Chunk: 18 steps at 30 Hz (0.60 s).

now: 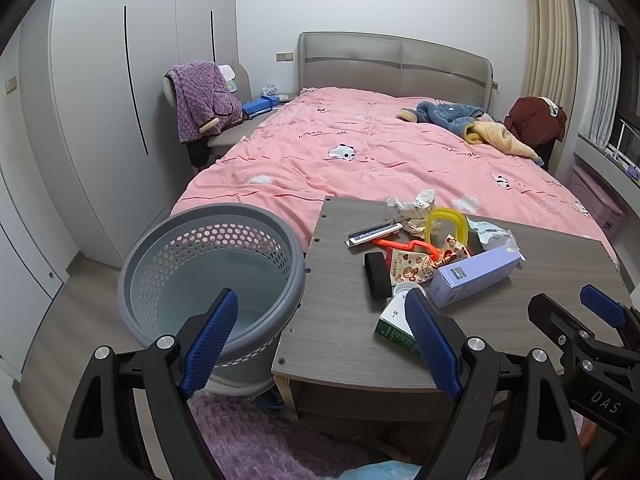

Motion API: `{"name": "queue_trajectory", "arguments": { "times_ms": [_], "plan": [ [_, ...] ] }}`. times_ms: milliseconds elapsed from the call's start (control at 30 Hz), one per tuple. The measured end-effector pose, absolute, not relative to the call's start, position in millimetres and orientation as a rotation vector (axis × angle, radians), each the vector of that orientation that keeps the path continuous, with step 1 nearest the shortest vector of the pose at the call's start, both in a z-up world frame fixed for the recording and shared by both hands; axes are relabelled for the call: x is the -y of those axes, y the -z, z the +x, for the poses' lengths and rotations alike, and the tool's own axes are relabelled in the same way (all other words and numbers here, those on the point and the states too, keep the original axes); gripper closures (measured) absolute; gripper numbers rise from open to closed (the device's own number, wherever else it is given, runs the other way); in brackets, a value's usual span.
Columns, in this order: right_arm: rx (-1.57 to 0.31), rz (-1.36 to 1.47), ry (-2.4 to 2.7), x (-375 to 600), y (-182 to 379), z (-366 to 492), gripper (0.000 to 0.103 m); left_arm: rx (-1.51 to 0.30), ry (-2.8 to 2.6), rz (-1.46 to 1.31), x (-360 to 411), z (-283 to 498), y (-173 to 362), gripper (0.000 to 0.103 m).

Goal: Collect trash
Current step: 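Move both tools toward the cluttered table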

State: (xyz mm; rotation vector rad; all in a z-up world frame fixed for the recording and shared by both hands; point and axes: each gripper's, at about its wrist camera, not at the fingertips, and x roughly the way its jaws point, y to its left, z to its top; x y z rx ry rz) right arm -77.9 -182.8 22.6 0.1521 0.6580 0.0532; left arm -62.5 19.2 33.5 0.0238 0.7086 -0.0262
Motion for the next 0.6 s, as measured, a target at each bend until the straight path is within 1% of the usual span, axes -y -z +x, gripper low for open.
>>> {"name": "queue_trajectory", "arguments": {
  "times_ms": [600],
  "plan": [
    [-0.645,0.147,-0.058,179.9,-25.4,-82.2,0.006,-0.695,0.026,0.023,-20.9,-67.5,-37.3,0.021]
  ]
}}
